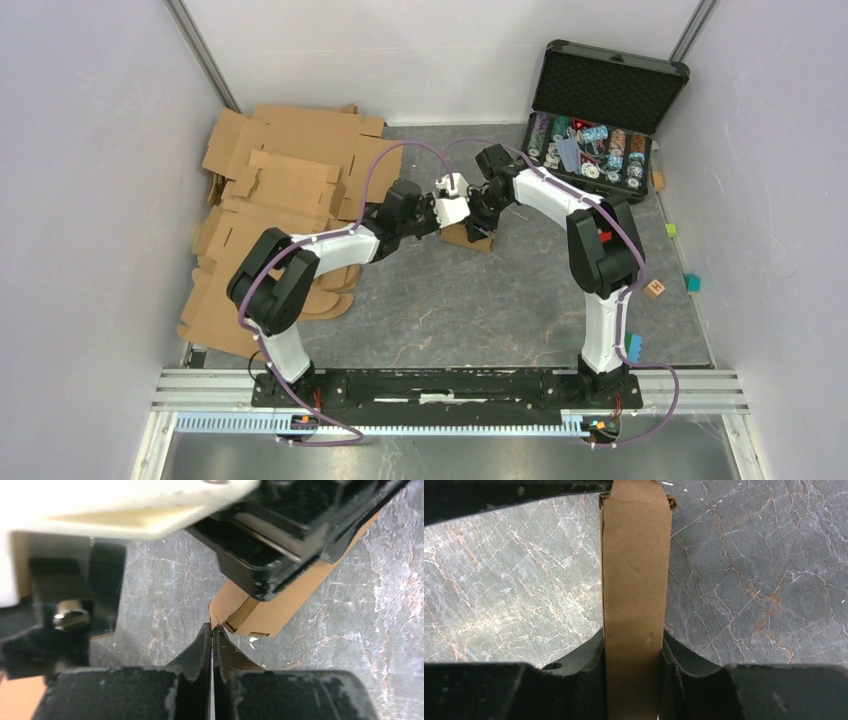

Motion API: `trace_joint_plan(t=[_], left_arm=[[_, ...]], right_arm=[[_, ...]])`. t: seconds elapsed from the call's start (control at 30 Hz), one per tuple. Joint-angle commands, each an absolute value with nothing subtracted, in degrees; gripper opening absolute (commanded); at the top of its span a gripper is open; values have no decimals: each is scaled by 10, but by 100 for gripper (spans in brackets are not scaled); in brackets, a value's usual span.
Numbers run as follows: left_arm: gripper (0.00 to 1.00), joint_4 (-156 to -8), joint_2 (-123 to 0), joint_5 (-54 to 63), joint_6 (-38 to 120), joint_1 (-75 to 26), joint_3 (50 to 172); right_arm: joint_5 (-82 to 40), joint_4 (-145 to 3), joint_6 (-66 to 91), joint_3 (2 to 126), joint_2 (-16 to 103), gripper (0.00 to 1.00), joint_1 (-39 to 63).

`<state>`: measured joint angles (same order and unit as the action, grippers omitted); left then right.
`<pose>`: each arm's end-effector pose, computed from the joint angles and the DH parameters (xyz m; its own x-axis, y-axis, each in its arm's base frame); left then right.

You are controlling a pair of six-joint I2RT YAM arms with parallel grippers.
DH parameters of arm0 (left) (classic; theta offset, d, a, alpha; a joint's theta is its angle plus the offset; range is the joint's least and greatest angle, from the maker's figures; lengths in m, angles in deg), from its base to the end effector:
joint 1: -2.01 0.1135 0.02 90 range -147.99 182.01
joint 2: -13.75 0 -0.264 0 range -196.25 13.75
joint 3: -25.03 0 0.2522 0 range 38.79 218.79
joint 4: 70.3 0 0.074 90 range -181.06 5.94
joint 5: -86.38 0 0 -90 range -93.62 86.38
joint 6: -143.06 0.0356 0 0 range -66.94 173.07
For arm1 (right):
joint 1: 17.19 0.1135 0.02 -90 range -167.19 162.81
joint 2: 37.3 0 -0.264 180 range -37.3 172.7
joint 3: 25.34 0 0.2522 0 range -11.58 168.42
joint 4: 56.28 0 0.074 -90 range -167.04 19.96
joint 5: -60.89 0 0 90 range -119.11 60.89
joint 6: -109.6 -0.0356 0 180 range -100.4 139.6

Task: Fold the paper box
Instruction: Close the paper box at the center of the board.

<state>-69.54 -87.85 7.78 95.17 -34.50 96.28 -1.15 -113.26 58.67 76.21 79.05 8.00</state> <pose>0.3056 -0.2350 0.1909 0.1893 0.6777 -0.7106 0.8013 0.3116 0.5107 0.3675 0.1913 0.1855 -0.3468 -0.7783 -0.5234 -0.9366 0.3173 0.1487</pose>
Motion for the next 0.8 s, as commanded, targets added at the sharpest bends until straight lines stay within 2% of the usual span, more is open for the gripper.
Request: trace_joint_plan(t=[0.0, 0.13, 0.4, 0.63, 0.77], left_arm=[[2, -692, -866, 63, 814, -353, 1004], [2, -693, -868, 54, 744, -353, 1014], [2, -695, -859, 52, 708, -353, 1010], [2, -695, -853, 54, 737, -355, 995], [2, -695, -852, 45, 763, -358, 984]], right_arm=[[1, -1135, 597, 784, 799, 26, 84], [1, -1123, 593, 775, 789, 27, 85], [-4, -1104, 596, 753, 768, 47, 86], [-15, -1097, 591, 740, 750, 54, 85], [-9, -1088, 589, 729, 734, 65, 83]])
